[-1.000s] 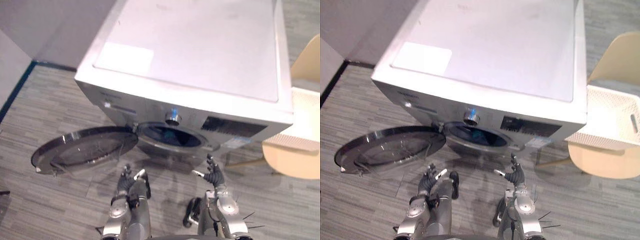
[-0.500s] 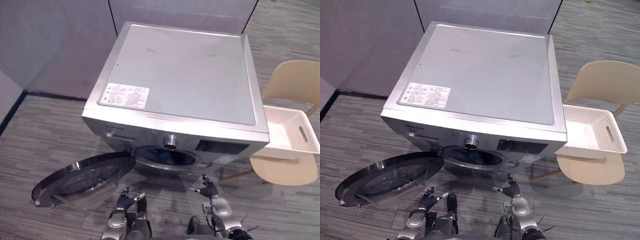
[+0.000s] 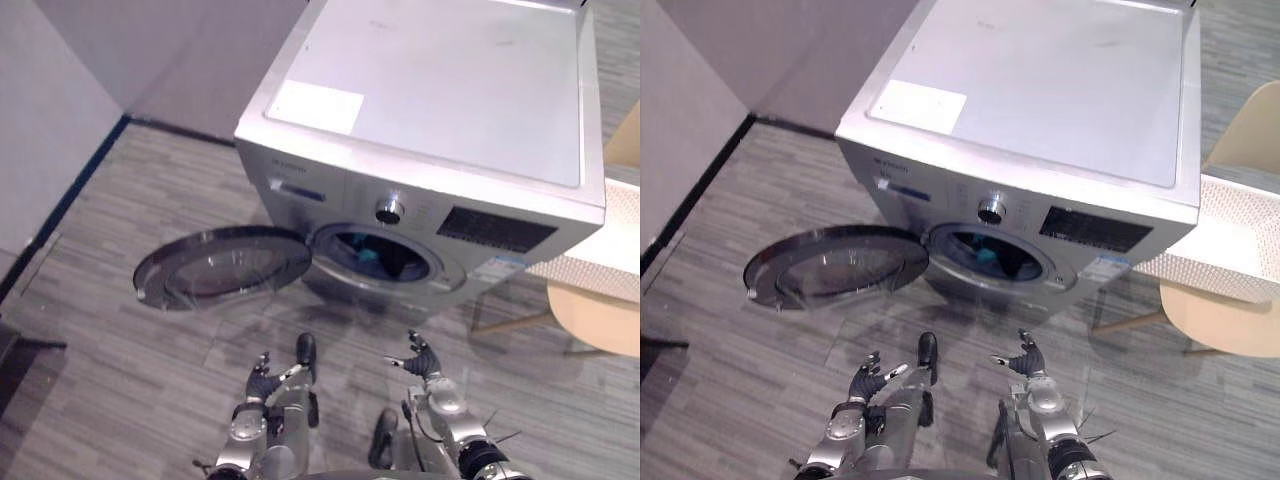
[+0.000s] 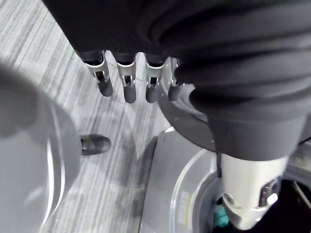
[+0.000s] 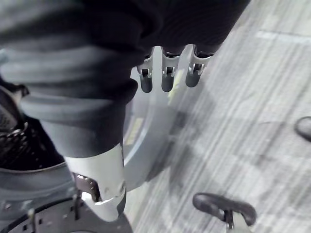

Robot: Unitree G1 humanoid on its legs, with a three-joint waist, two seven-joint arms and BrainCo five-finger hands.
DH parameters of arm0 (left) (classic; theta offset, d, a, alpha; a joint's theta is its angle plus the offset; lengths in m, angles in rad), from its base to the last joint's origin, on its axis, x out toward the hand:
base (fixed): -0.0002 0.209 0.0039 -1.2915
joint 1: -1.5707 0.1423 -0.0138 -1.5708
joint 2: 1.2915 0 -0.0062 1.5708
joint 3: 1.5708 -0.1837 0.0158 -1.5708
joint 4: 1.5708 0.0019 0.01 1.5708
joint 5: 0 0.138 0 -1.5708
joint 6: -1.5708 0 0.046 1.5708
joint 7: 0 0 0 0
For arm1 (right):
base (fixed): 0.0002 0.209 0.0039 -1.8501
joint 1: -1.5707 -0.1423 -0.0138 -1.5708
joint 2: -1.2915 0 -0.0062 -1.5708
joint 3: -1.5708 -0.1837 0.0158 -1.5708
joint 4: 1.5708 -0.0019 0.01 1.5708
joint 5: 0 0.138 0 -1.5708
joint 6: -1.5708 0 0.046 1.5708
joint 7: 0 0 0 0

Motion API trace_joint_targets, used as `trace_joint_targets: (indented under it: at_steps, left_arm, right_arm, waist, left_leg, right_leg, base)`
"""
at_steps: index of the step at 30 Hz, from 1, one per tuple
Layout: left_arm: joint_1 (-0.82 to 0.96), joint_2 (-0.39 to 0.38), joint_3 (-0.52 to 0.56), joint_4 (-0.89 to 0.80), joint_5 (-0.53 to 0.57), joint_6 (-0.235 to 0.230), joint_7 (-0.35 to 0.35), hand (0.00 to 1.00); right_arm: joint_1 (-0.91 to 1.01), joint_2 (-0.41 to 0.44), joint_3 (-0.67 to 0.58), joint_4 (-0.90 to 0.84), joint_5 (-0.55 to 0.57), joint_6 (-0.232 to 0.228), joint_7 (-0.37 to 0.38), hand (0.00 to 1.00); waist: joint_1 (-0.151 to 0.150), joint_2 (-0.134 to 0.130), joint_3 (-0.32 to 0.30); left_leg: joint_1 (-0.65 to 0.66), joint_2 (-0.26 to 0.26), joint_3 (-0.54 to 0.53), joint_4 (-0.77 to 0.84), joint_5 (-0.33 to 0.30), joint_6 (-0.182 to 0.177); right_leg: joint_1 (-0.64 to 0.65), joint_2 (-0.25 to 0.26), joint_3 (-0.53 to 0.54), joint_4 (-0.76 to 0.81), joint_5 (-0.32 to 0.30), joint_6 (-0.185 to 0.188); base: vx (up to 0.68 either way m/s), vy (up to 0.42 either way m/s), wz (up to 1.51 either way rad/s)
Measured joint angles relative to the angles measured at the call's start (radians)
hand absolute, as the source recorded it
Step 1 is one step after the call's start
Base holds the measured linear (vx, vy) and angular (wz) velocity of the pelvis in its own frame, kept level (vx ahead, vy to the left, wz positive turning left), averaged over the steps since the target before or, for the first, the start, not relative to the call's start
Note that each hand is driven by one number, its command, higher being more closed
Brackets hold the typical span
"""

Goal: Pick up the laundry basket with both hands and put the clothes into the washing machine.

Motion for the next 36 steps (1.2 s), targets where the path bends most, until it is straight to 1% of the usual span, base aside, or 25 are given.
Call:
trace_joint_targets:
  at_steps: [1,2,3,4,5,6,7,9,10,12,16,19,20,24,25,26,27,28,29,30,31,32,33,35,36]
  left_arm:
    - [0.003,-0.004,-0.007,0.000,0.000,0.001,0.000,0.00]
    - [0.013,-0.004,-0.010,0.001,-0.001,0.001,0.002,0.00]
    - [0.013,-0.004,-0.013,0.002,-0.001,0.002,0.002,0.00]
    - [0.005,-0.003,-0.031,0.000,0.000,0.001,0.003,0.00]
    - [-0.019,0.017,-0.068,-0.002,0.000,0.002,0.003,0.00]
    - [-0.026,0.030,-0.092,-0.029,0.000,0.002,0.003,0.00]
    - [-0.030,0.037,-0.103,-0.047,0.001,0.002,0.003,0.00]
    - [-0.038,0.036,-0.127,-0.132,0.001,0.001,0.009,0.00]
    - [-0.037,0.037,-0.127,-0.150,0.002,0.001,0.011,0.00]
    - [-0.040,0.039,-0.128,-0.233,0.010,0.001,0.028,0.00]
    - [-0.057,0.072,-0.123,-0.333,0.050,0.000,0.045,0.00]
    - [-0.082,0.114,-0.073,-0.376,0.088,-0.001,0.056,0.00]
    - [-0.101,0.136,-0.043,-0.384,0.099,-0.001,0.073,0.00]
    - [-0.205,0.234,0.092,-0.383,0.117,0.000,0.136,0.00]
    - [-0.233,0.279,0.132,-0.381,0.120,0.000,0.160,0.00]
    - [-0.269,0.346,0.173,-0.368,0.134,0.003,0.184,0.00]
    - [-0.292,0.381,0.194,-0.350,0.139,0.003,0.191,0.00]
    - [-0.333,0.453,0.266,-0.311,0.152,0.010,0.201,0.00]
    - [-0.341,0.481,0.297,-0.298,0.157,0.013,0.202,0.00]
    - [-0.347,0.529,0.330,-0.281,0.157,0.015,0.204,0.00]
    - [-0.354,0.561,0.345,-0.263,0.157,0.016,0.204,0.00]
    - [-0.397,0.639,0.364,-0.187,0.157,0.026,0.201,0.00]
    - [-0.418,0.665,0.364,-0.151,0.157,0.028,0.199,0.00]
    - [-0.503,0.748,0.364,-0.013,0.157,0.036,0.193,0.00]
    - [-0.553,0.777,0.362,0.055,0.157,0.046,0.174,0.00]
  right_arm:
    - [0.023,-0.013,0.000,0.000,0.000,0.001,0.001,0.00]
    - [0.043,-0.012,0.001,0.000,0.000,0.003,0.001,0.00]
    - [0.050,-0.010,0.001,0.000,0.000,0.002,0.001,0.00]
    - [0.056,-0.008,0.001,0.000,0.000,0.002,0.002,0.00]
    - [0.060,0.004,-0.006,0.001,0.000,0.003,0.002,0.00]
    - [0.067,0.015,-0.006,0.000,0.000,0.003,0.003,0.00]
    - [0.068,0.023,-0.006,-0.002,0.000,0.003,0.003,0.00]
    - [0.083,0.038,-0.006,-0.003,0.003,0.003,0.003,0.00]
    - [0.086,0.040,-0.006,-0.003,0.004,0.003,0.003,0.00]
    - [0.088,0.040,-0.007,-0.003,0.012,0.003,0.002,0.00]
    - [0.087,0.044,-0.017,-0.013,0.039,0.003,0.002,0.00]
    - [0.087,0.045,-0.046,-0.013,0.061,0.003,0.001,0.00]
    - [0.087,0.045,-0.061,-0.013,0.077,0.004,0.000,0.00]
    - [0.081,0.033,-0.092,-0.013,0.096,0.005,-0.002,0.00]
    - [0.069,0.032,-0.098,-0.013,0.103,0.007,-0.008,0.00]
    - [0.050,0.030,-0.104,-0.014,0.114,0.007,-0.018,0.00]
    - [0.055,0.025,-0.107,-0.022,0.117,0.007,-0.018,0.00]
    - [0.105,-0.006,-0.103,-0.124,0.117,0.006,-0.016,0.00]
    - [0.140,-0.025,-0.106,-0.178,0.130,0.000,0.008,0.00]
    - [0.182,-0.057,-0.111,-0.230,0.147,-0.006,0.038,0.00]
    - [0.202,-0.076,-0.117,-0.244,0.151,-0.015,0.057,0.00]
    - [0.234,-0.097,-0.128,-0.246,0.157,-0.025,0.084,0.00]
    - [0.243,-0.098,-0.138,-0.247,0.158,-0.026,0.089,0.00]
    - [0.265,-0.097,-0.144,-0.272,0.158,-0.034,0.104,0.00]
    - [0.281,-0.086,-0.131,-0.298,0.157,-0.036,0.114,0.00]
  waist:
    - [-0.009,0.007,-0.004]
    - [-0.025,0.026,-0.015]
    - [-0.031,0.037,-0.021]
    - [-0.046,0.049,-0.029]
    - [-0.050,0.035,-0.037]
    - [-0.051,0.025,-0.049]
    - [-0.051,0.020,-0.051]
    - [-0.052,0.018,-0.060]
    - [-0.053,0.017,-0.069]
    - [-0.058,0.017,-0.101]
    - [-0.062,0.009,-0.119]
    - [-0.075,0.001,-0.126]
    - [-0.077,-0.001,-0.128]
    - [-0.078,-0.004,-0.130]
    - [-0.077,-0.004,-0.130]
    - [-0.076,-0.007,-0.129]
    - [-0.076,-0.010,-0.127]
    - [-0.069,-0.017,-0.127]
    - [-0.071,-0.019,-0.128]
    - [-0.075,-0.026,-0.127]
    - [-0.075,-0.032,-0.124]
    - [-0.076,-0.053,-0.111]
    - [-0.077,-0.062,-0.109]
    - [-0.085,-0.104,-0.095]
    - [-0.090,-0.126,-0.079]
  left_leg:
    - [0.033,0.019,-0.010,0.114,-0.035,0.019]
    - [0.117,0.042,-0.026,0.123,-0.101,0.011]
    - [0.157,0.050,-0.031,0.079,-0.128,0.005]
    - [0.219,0.053,-0.038,-0.018,-0.148,-0.004]
    - [0.256,0.035,-0.032,-0.119,-0.117,0.028]
    - [0.268,0.024,-0.027,-0.153,-0.100,0.040]
    - [0.273,0.016,-0.027,-0.160,-0.093,0.044]
    - [0.317,-0.014,-0.026,-0.203,-0.072,0.064]
    - [0.326,-0.021,-0.025,-0.219,-0.064,0.067]
    - [0.354,-0.044,-0.021,-0.288,-0.033,0.083]
    - [0.375,-0.055,-0.018,-0.334,-0.009,0.092]
    - [0.395,-0.055,-0.008,-0.355,0.001,0.089]
    - [0.404,-0.055,-0.003,-0.362,0.002,0.088]
    - [0.400,-0.048,0.015,-0.371,0.005,0.084]
    - [0.392,-0.044,0.024,-0.373,0.006,0.083]
    - [0.377,-0.041,0.037,-0.374,0.007,0.081]
    - [0.368,-0.038,0.046,-0.373,0.009,0.079]
    - [0.346,-0.032,0.074,-0.369,0.009,0.079]
    - [0.339,-0.032,0.082,-0.368,0.008,0.079]
    - [0.331,-0.031,0.091,-0.368,0.008,0.079]
    - [0.328,-0.030,0.096,-0.368,0.008,0.078]
    - [0.325,-0.025,0.107,-0.366,0.008,0.078]
    - [0.318,-0.022,0.110,-0.363,0.008,0.078]
    - [0.274,-0.013,0.114,-0.337,0.006,0.077]
    - [0.246,-0.001,0.113,-0.317,0.005,0.075]
  right_leg:
    - [-0.007,-0.001,0.006,-0.005,0.023,0.011]
    - [-0.007,0.009,0.011,-0.008,0.035,0.021]
    - [-0.006,0.014,0.012,-0.011,0.041,0.024]
    - [-0.006,0.024,0.011,-0.023,0.053,0.039]
    - [-0.004,0.016,0.016,-0.053,0.091,0.047]
    - [0.002,0.013,0.019,-0.086,0.116,0.057]
    - [0.011,0.009,0.019,-0.103,0.127,0.065]
    - [0.065,-0.002,0.016,-0.163,0.166,0.083]
    - [0.071,-0.006,0.016,-0.174,0.171,0.088]
    - [0.087,-0.018,0.015,-0.219,0.201,0.097]
    - [0.103,-0.017,0.021,-0.264,0.229,0.101]
    - [0.119,-0.009,0.026,-0.291,0.245,0.098]
    - [0.124,-0.005,0.027,-0.298,0.247,0.095]
    - [0.120,0.010,0.039,-0.331,0.266,0.090]
    - [0.107,0.015,0.050,-0.337,0.274,0.085]
    - [0.089,0.021,0.063,-0.349,0.286,0.082]
    - [0.075,0.023,0.073,-0.350,0.291,0.080]
    - [0.041,0.028,0.109,-0.348,0.300,0.075]
    - [0.028,0.029,0.115,-0.347,0.302,0.074]
    - [0.015,0.030,0.127,-0.347,0.304,0.074]
    - [0.009,0.031,0.134,-0.347,0.307,0.074]
    - [0.000,0.036,0.142,-0.347,0.313,0.068]
    - [-0.008,0.039,0.149,-0.346,0.316,0.064]
    - [-0.046,0.045,0.163,-0.346,0.328,0.060]
    - [-0.064,0.049,0.165,-0.347,0.338,0.053]
  base:
    - [-0.18,0.082,-0.13]
    - [-0.19,0.111,-0.14]
    - [-0.10,0.131,-0.09]
    - [-0.09,0.146,-0.03]
    - [-0.11,0.158,-0.06]
    - [-0.08,0.136,-0.05]
    - [-0.06,0.126,0.02]
    - [-0.05,0.119,0.09]
    - [-0.05,0.108,0.06]
    - [-0.03,0.105,0.03]
    - [-0.01,0.050,-0.06]
    - [0.02,-0.009,-0.12]
    - [0.02,-0.008,-0.14]
    - [0.00,-0.021,-0.15]
    - [-0.02,-0.026,-0.30]
    - [-0.02,-0.025,-0.32]
    - [-0.03,-0.022,-0.51]
    - [-0.01,-0.013,-0.42]
    - [0.00,-0.008,-0.45]
    - [0.02,0.000,-0.23]
    - [0.01,0.001,-0.29]
    - [-0.01,-0.003,-0.24]
    - [-0.02,-0.008,-0.24]
    - [-0.06,-0.027,-0.14]
    - [-0.09,-0.047,-0.05]
